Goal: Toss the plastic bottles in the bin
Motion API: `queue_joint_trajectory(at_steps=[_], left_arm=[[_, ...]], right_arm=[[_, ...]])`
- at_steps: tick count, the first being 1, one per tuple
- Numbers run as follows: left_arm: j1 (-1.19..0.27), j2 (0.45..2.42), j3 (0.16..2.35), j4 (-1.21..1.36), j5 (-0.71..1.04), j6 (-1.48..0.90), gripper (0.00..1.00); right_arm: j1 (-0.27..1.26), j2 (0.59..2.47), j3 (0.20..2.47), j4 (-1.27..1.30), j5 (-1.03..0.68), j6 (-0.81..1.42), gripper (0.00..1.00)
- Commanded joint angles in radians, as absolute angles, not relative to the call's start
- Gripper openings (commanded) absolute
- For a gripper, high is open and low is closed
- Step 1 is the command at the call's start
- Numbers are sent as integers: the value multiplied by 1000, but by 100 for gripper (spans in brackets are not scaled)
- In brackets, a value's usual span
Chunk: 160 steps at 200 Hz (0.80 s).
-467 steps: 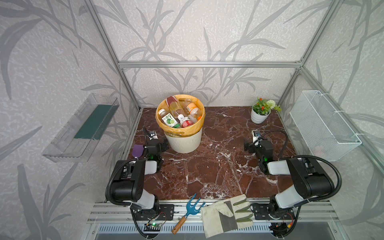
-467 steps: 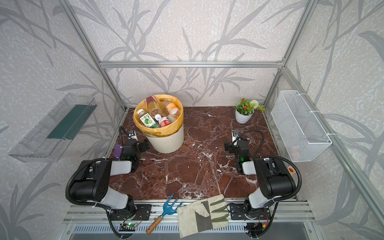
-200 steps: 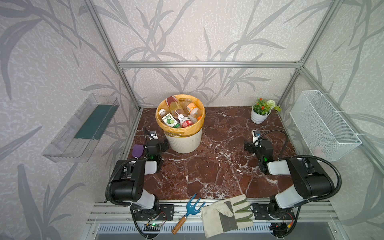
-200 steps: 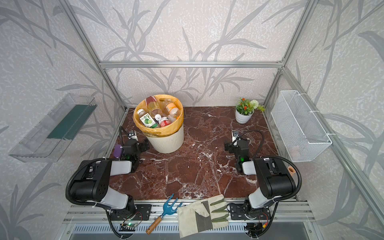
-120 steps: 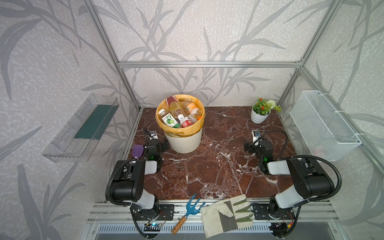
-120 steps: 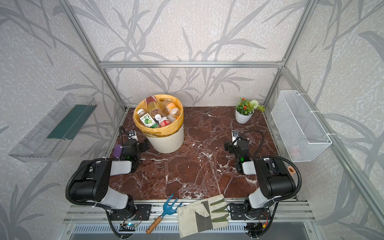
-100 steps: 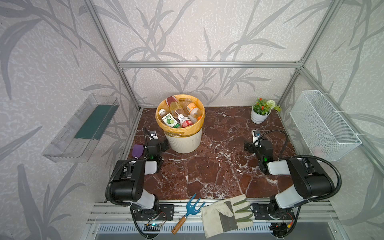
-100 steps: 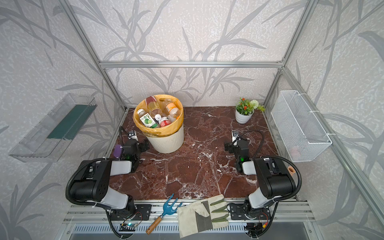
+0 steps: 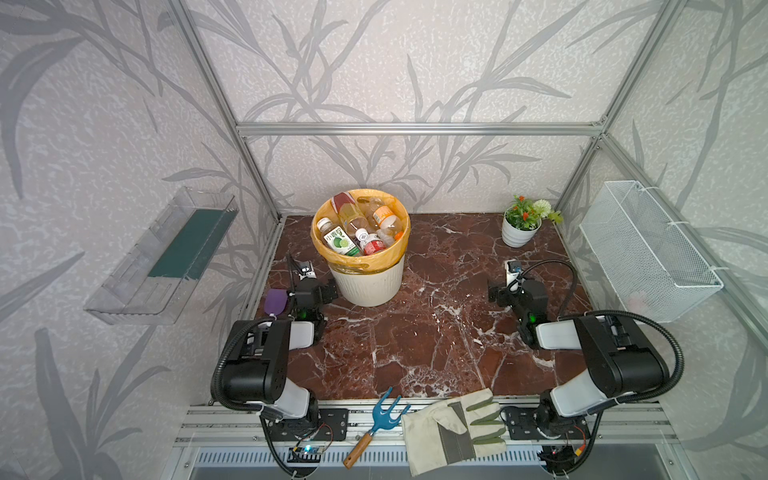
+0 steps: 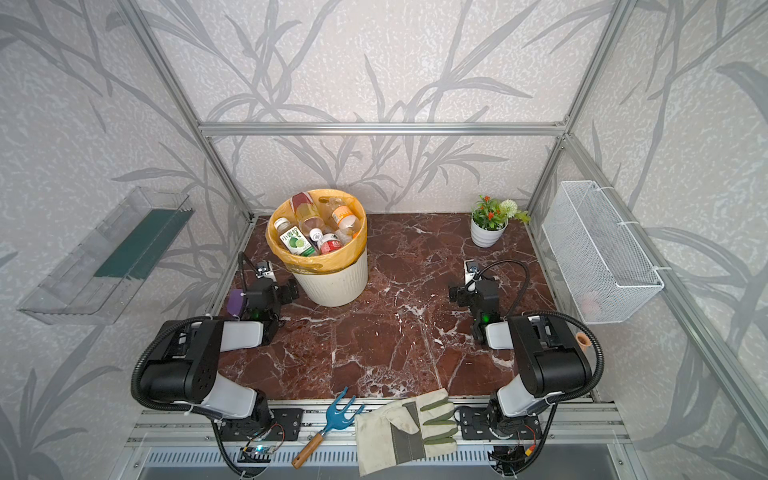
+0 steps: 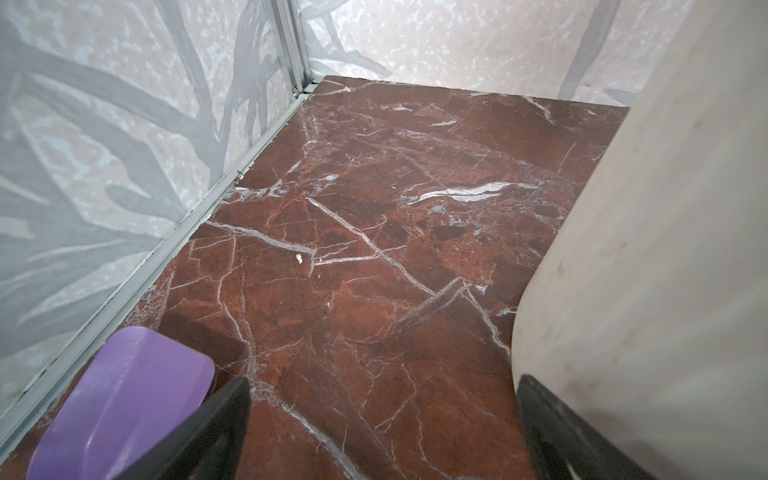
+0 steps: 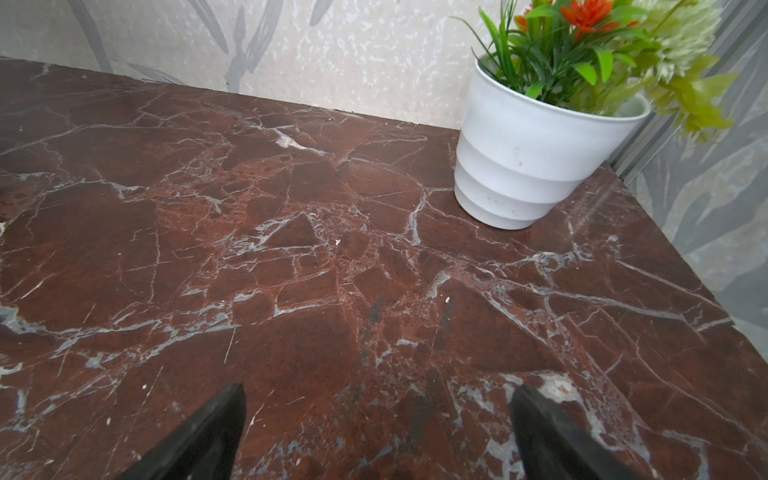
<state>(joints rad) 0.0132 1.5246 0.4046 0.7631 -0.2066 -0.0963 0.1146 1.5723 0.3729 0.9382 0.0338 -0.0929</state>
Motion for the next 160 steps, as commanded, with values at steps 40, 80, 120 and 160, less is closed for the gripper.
queue_joint_trajectory(at_steps=[40,80,120,160], left_arm=[[12,1515,419,773,-200,-74,99],[11,1515,419,774,-200,-75,99],[11,1515,419,774,-199,-75,99],[12,1515,419,775,-199,-75,99]], right_arm=[[107,1577,379,956,2,-74,99],[105,1577,386,945,34,-61,99],[105,1575,382,950,37,-62,99],[105,1575,382,950,38,-62,99]])
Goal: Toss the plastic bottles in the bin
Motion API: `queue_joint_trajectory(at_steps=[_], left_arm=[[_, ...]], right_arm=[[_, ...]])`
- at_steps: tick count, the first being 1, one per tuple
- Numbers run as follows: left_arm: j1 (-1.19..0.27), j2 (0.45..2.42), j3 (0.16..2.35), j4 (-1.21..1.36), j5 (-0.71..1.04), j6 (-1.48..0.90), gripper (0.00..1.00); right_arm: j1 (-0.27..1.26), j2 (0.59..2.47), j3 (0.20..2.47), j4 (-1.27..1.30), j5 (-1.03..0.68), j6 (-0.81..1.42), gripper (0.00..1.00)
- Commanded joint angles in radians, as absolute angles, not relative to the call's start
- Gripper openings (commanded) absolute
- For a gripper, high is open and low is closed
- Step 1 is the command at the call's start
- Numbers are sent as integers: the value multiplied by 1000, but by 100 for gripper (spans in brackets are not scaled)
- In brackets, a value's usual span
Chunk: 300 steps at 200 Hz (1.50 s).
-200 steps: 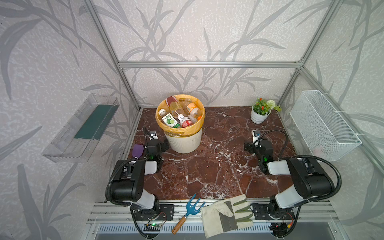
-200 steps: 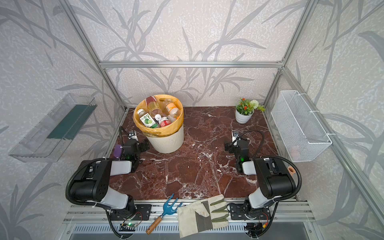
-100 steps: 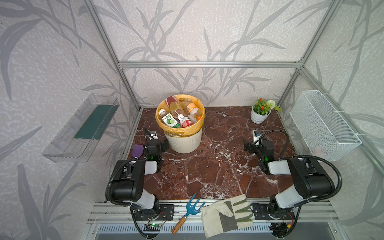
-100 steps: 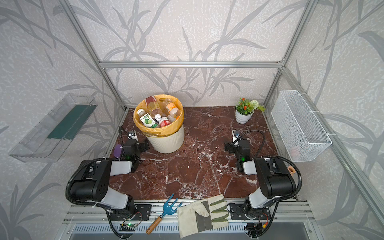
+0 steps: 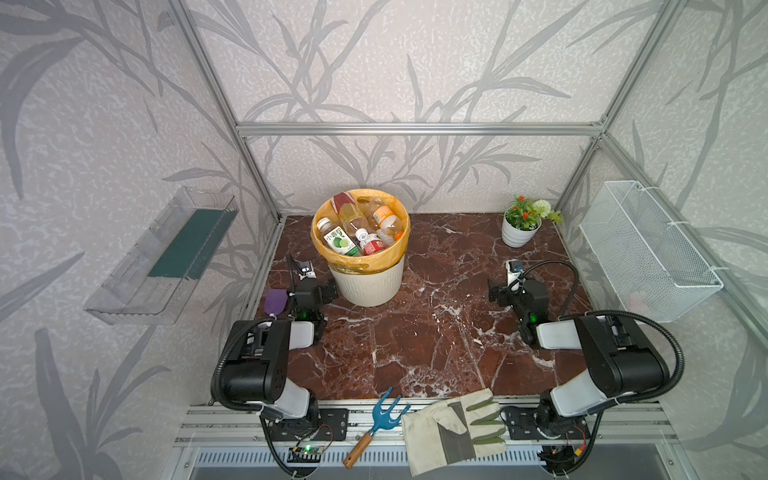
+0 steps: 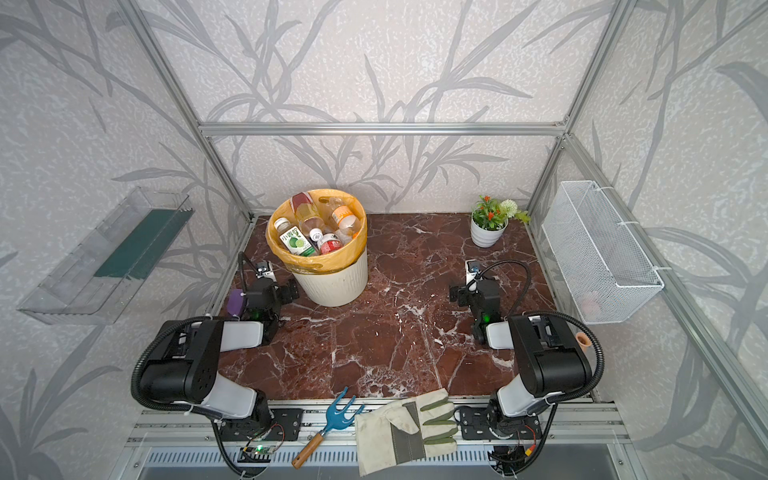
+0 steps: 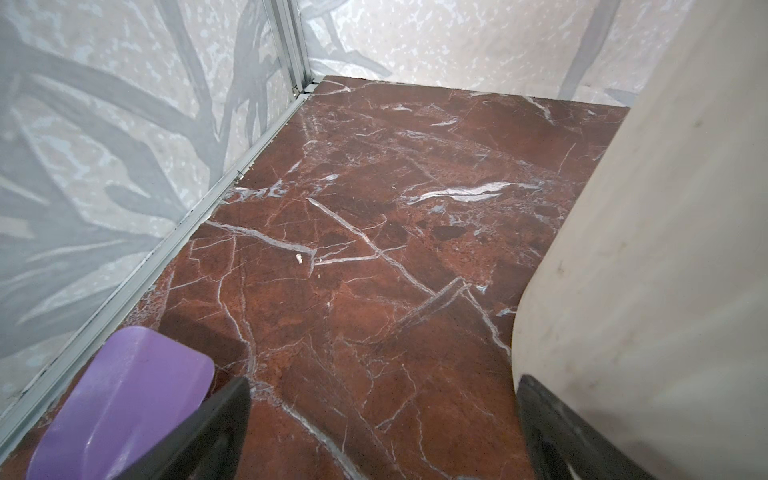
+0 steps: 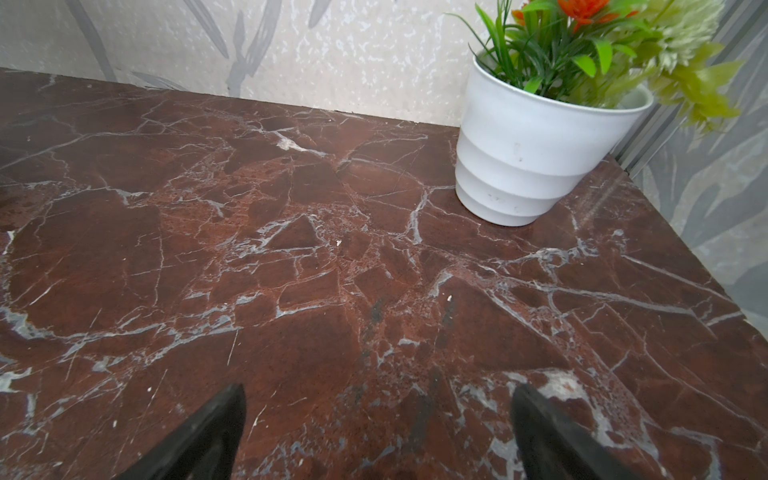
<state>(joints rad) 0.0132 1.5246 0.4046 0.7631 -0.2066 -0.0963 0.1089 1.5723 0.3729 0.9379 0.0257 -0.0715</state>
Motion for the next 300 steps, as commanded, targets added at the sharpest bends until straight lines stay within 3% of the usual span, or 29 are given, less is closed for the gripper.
queue_joint_trajectory(at_steps=[1,300], left_arm=[[11,1515,419,775,-199,-75,99],[14,1518,414,784,-161,-61,99]], right_arm=[[106,1575,382,950,38,-62,99],[94,1576,381,952,-35,-70,99]])
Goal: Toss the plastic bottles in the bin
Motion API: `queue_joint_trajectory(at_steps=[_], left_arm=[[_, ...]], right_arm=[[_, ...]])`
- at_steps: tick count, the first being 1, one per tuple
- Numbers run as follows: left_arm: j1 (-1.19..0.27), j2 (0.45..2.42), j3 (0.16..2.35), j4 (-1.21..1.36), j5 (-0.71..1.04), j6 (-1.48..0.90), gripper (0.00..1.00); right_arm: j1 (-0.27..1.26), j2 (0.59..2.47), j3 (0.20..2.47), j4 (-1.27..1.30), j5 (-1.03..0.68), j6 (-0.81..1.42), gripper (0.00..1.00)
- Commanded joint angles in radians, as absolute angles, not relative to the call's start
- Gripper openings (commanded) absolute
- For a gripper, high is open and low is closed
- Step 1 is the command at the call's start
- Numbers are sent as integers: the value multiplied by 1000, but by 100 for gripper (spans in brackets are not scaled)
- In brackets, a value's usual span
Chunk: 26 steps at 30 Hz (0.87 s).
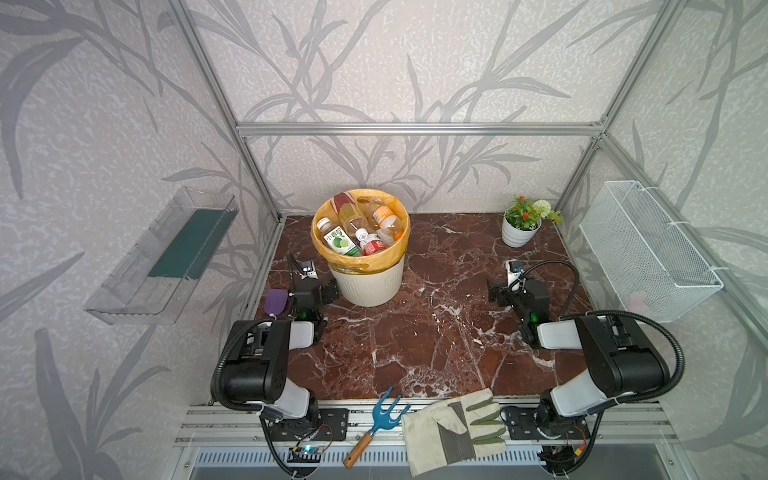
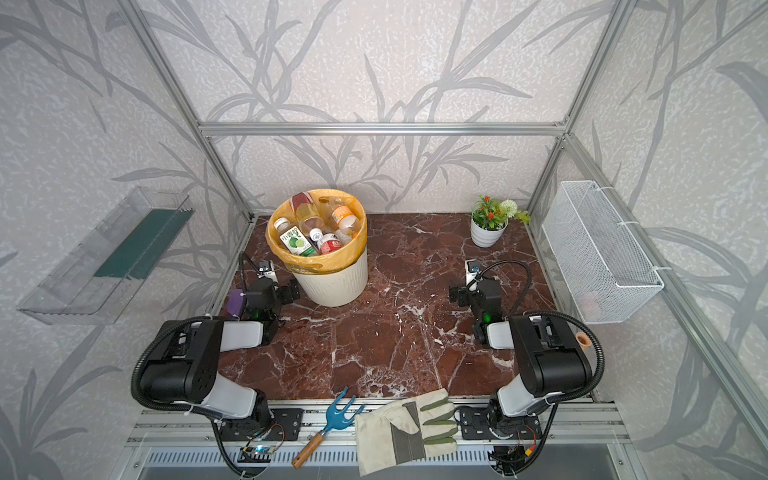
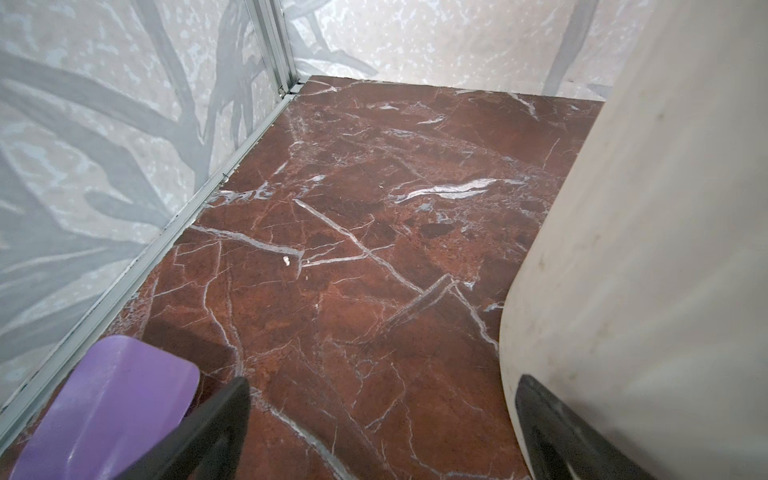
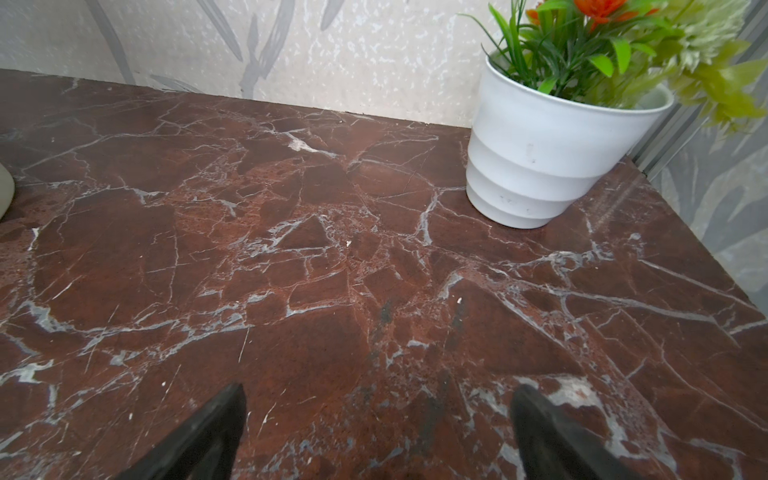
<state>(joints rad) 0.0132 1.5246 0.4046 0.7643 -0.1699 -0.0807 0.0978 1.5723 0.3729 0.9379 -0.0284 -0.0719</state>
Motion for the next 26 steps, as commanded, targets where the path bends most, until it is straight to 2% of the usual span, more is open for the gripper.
queue_joint_trajectory(at_steps=[1,7,26], left_arm=[[13,1518,414,785,-162,-61,99],[14,1518,414,786,-162,-61,99],[13,1518,415,785,-161,-61,99]], right_arm=[[94,1575,380,952,-32,-70,99],[94,1576,383,946,21,-51,99],[98,1579,381,956,9,-72,99]])
